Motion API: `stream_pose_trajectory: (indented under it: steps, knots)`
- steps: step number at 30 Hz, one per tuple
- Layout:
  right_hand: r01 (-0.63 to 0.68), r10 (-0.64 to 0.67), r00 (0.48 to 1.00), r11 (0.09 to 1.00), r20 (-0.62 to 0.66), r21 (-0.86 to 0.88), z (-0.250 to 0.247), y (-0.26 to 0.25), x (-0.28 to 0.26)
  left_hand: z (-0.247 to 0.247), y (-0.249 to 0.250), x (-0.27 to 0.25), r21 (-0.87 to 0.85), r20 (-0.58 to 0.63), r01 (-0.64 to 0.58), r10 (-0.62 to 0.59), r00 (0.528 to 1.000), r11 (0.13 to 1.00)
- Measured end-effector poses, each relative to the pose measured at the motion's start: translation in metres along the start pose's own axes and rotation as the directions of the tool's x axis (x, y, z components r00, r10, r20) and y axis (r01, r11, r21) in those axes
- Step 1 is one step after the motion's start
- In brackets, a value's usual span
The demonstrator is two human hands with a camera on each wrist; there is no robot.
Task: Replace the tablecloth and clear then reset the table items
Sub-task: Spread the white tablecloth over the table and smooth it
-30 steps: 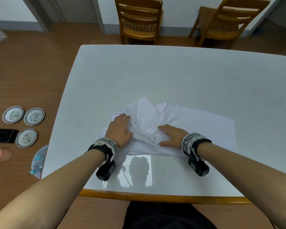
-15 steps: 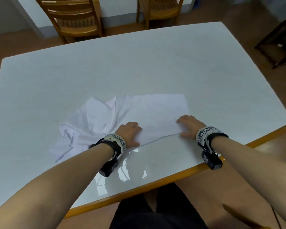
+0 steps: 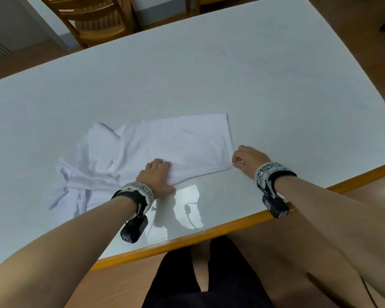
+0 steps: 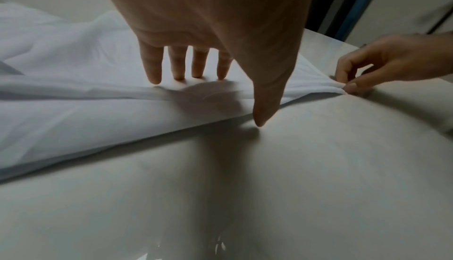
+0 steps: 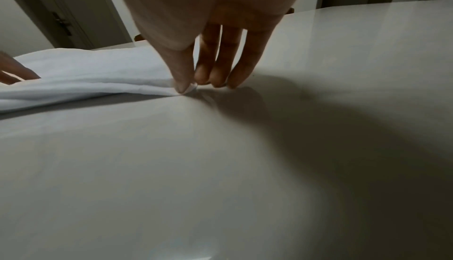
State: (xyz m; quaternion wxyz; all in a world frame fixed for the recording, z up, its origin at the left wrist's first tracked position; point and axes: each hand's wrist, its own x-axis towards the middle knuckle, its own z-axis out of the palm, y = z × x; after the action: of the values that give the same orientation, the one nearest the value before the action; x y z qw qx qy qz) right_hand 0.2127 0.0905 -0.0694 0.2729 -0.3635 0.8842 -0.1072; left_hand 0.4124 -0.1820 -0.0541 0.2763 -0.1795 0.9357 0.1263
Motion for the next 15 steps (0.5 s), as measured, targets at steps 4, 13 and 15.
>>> stream_pose_trajectory:
  steps: [4,13,15]
  knots:
    - [-0.042,0.043,0.999,0.996,-0.014,0.084,-0.010,-0.003,-0.001,-0.002,0.015,-0.001,-0.031,-0.003,0.081,-0.082,0.997,0.996]
    - [0.109,-0.067,0.981,0.968,-0.184,0.227,-0.084,-0.028,0.019,-0.032,0.016,0.014,0.024,-0.003,0.134,-0.134,0.991,0.991]
    - [0.071,-0.011,0.981,0.949,-0.191,0.308,-0.097,-0.035,0.031,-0.044,0.010,0.022,0.065,-0.029,0.131,-0.129,0.991,0.989]
